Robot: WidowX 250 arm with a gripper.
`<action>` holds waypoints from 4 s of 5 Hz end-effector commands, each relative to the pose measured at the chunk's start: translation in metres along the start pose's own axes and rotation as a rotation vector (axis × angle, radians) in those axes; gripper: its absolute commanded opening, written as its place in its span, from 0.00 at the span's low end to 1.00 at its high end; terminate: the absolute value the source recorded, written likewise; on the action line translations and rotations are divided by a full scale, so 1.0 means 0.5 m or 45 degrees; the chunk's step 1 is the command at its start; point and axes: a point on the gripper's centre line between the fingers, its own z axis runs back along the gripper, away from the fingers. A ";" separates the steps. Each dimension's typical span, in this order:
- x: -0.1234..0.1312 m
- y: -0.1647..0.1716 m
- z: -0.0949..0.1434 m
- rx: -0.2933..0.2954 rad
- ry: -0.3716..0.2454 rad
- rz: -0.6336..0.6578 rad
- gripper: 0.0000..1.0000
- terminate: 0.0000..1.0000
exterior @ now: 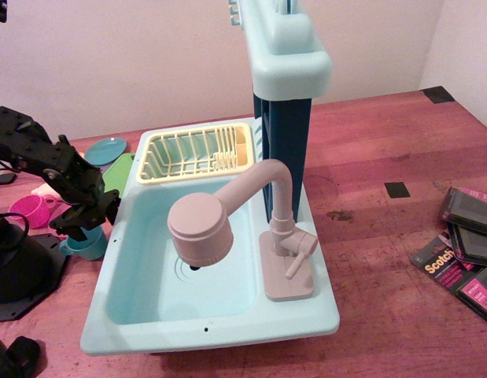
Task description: Put cup from anywhere into sink
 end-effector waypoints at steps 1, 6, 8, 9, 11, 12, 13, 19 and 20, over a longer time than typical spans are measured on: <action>0.000 0.000 0.000 0.000 0.000 0.000 1.00 0.00; 0.026 0.017 -0.023 -0.006 -0.006 -0.020 0.00 0.00; -0.028 0.040 0.032 0.036 0.062 -0.019 0.00 0.00; -0.055 0.049 0.062 0.058 0.082 -0.027 0.00 0.00; -0.132 0.099 0.156 0.107 0.154 -0.070 0.00 0.00; -0.150 0.165 0.222 0.171 0.214 -0.144 0.00 0.00; -0.133 0.232 0.267 0.268 0.206 -0.225 0.00 0.00; 0.160 0.203 0.192 0.296 -0.003 -0.631 0.00 0.00; 0.219 0.243 0.202 0.389 -0.080 -0.593 0.00 0.00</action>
